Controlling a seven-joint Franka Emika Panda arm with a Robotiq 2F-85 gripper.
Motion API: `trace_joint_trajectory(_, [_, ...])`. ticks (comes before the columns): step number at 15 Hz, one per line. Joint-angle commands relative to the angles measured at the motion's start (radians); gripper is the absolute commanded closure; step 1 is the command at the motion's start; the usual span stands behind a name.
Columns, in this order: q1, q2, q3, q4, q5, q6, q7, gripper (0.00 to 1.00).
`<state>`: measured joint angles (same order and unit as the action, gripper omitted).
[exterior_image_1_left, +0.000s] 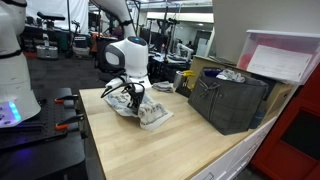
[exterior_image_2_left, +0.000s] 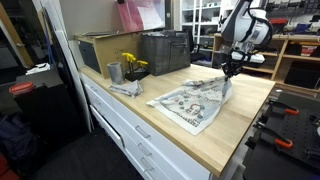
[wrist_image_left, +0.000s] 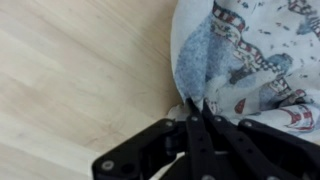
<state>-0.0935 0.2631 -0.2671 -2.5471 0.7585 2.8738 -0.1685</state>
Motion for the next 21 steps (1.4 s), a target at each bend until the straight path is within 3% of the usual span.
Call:
trace_joint_trajectory(1, [0.236,-0.02,-0.24,-0.105,-0.289,0.135,0.267,0.99])
trace_joint_trajectory(3, [0.387,0.039,-0.41,-0.114,-0.475,0.189,0.441,0.99])
trace_joint_trajectory(4, [0.468,0.08,-0.496,-0.109,-0.539,0.203,0.511,0.71])
trace_joint_trajectory(5, [0.55,0.123,-0.58,-0.1,-0.585,0.197,0.564,0.7])
trace_joint_trajectory(8, [0.793,0.165,-0.823,-0.106,-0.631,0.118,0.612,0.48])
trace_joint_trajectory(11, [0.94,0.08,-0.967,-0.12,-0.621,0.012,0.591,0.26])
trace_joint_trajectory(13, [0.994,-0.011,-1.023,-0.11,-0.611,-0.064,0.561,0.11])
trace_joint_trajectory(15, [1.02,-0.067,-1.037,-0.088,-0.599,-0.125,0.555,0.0])
trace_joint_trajectory(20, [0.967,-0.214,-0.944,-0.061,-0.543,-0.175,0.487,0.0])
trace_joint_trajectory(21, [0.965,-0.181,-0.922,-0.045,-0.521,-0.178,0.485,0.0])
